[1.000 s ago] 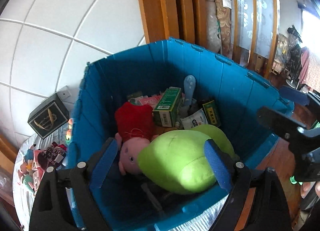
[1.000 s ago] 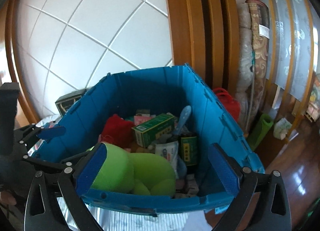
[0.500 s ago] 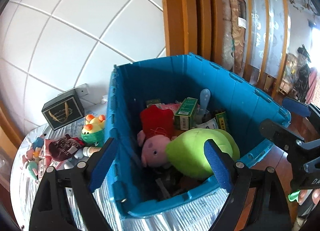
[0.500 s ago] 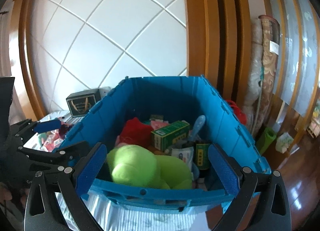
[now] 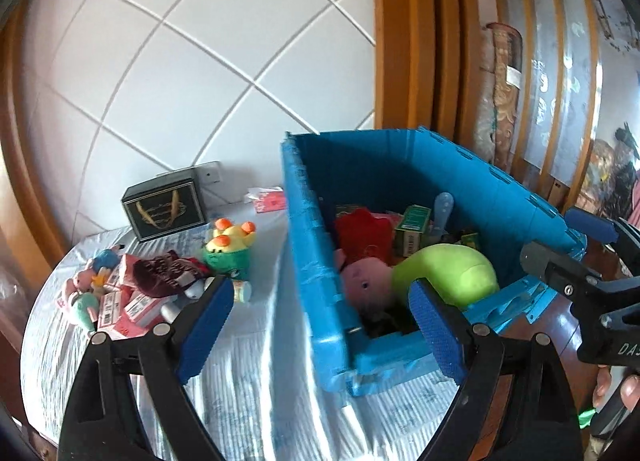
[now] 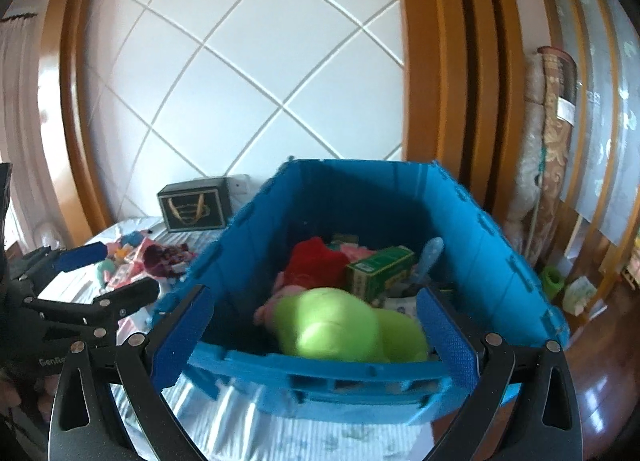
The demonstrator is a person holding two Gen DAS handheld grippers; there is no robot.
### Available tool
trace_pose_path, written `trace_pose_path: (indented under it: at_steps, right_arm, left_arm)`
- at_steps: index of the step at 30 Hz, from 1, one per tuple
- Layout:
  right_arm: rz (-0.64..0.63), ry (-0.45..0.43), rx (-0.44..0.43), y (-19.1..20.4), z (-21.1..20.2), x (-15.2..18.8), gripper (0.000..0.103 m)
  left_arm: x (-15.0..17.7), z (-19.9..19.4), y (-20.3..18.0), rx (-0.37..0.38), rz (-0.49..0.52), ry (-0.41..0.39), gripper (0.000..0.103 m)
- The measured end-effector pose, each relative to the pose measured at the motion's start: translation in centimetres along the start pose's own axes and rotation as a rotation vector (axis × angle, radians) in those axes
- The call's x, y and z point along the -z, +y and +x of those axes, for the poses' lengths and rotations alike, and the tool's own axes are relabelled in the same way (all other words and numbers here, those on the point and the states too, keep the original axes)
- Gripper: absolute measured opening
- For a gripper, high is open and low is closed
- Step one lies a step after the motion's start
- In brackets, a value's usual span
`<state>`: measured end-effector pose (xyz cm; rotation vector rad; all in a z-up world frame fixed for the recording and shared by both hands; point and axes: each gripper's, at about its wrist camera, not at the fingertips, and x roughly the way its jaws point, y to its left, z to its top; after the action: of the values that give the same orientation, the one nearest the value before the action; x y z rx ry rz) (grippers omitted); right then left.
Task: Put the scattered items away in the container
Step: 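Open both tools, release the frog and withdraw to the table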
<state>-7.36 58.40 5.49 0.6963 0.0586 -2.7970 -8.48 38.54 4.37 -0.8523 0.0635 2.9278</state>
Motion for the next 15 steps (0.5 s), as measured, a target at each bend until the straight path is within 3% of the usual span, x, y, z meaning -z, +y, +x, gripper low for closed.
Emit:
trace_pose_path:
  at_steps: [6, 15]
  right_arm:
    - [-0.029, -0.018, -0.006, 6.1, -0.2, -0.1, 0.103]
    - [-0.071, -0.012, -0.035, 18.5, 0.4, 0.4, 0.103]
  left_arm:
    - [1.4, -2.8, 6.1, -0.015, -0.030, -0.034, 0.090]
    - [5.5, -7.2, 18.7, -0.079, -0.077, -0.059, 0.090]
